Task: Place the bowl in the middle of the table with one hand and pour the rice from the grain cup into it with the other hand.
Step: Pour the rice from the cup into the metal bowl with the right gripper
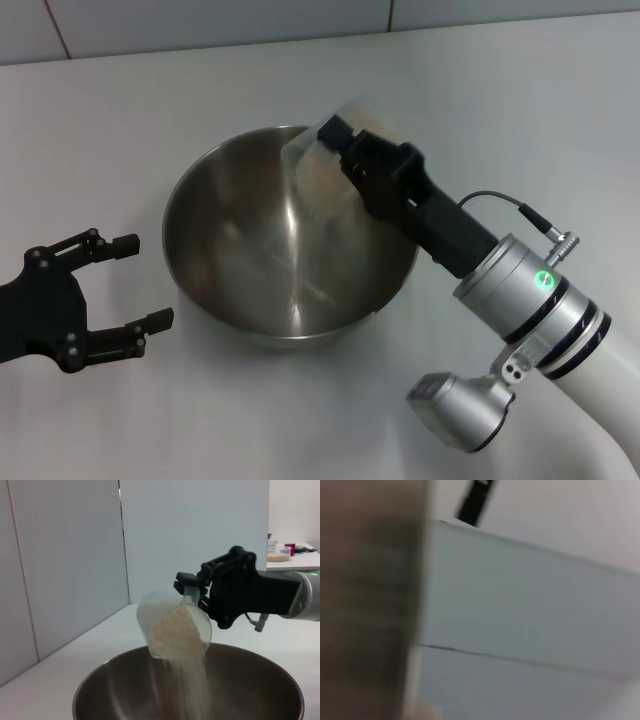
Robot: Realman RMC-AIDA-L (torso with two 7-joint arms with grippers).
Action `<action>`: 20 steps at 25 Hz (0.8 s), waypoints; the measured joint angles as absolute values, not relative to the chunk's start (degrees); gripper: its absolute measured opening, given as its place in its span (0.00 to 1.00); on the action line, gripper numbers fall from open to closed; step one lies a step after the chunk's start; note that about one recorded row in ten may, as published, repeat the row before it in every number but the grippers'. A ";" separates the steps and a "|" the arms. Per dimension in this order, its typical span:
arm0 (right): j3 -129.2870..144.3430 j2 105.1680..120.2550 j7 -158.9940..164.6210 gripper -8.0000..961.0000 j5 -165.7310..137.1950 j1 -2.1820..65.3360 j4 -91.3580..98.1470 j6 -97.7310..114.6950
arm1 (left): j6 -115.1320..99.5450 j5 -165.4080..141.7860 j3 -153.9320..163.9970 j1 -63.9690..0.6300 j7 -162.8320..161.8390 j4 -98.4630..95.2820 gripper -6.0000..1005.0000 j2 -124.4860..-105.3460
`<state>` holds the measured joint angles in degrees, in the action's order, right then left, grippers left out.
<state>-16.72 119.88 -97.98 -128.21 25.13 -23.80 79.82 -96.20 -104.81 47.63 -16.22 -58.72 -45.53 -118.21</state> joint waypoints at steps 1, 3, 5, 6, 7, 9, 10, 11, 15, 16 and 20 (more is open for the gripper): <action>-16.71 119.88 -101.03 0.03 -128.90 25.15 -23.80 79.80 | -96.23 -104.81 47.63 -16.28 -58.72 -45.53 0.86 -118.21; -16.70 119.88 -106.63 0.03 -130.10 25.07 -24.14 79.72 | -96.25 -104.81 47.63 -16.42 -58.72 -45.53 0.86 -118.21; -16.68 119.89 -113.28 0.03 -131.02 24.86 -24.95 79.02 | -96.25 -104.83 47.64 -16.54 -58.72 -45.53 0.86 -118.22; -16.68 119.89 -115.80 0.03 -131.29 24.78 -25.20 78.55 | -96.25 -104.84 47.64 -16.59 -58.73 -45.53 0.86 -118.22; -16.66 119.89 -119.35 0.03 -131.54 24.73 -25.43 77.62 | -96.26 -104.85 47.64 -16.61 -58.73 -45.53 0.86 -118.22; -16.29 119.89 -127.66 0.03 -131.78 24.83 -25.51 75.78 | -96.28 -104.85 47.64 -16.71 -58.74 -45.53 0.86 -118.22; -15.98 119.89 -130.28 0.03 -131.81 24.92 -25.43 75.47 | -96.28 -104.85 47.67 -16.76 -58.75 -45.53 0.86 -118.22; -15.98 119.89 -130.28 0.03 -131.81 24.92 -25.43 75.47 | -96.26 -104.85 47.69 -16.77 -58.75 -45.53 0.86 -118.22; -15.32 119.89 -137.89 0.03 -132.82 25.12 -25.07 75.33 | -96.16 -104.85 47.73 -16.79 -58.83 -45.53 0.86 -118.21; -15.44 119.89 -138.89 0.03 -133.29 25.13 -25.06 75.34 | -96.13 -104.88 47.73 -16.79 -59.11 -45.53 0.86 -118.22; -15.70 119.88 -141.01 0.03 -134.64 25.44 -24.54 75.32 | -96.11 -104.91 47.73 -16.82 -59.25 -45.53 0.86 -118.21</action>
<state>-15.70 119.88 -141.01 -134.64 25.44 -24.54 75.32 -96.11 -104.91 47.73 -16.82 -59.25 -45.53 -118.21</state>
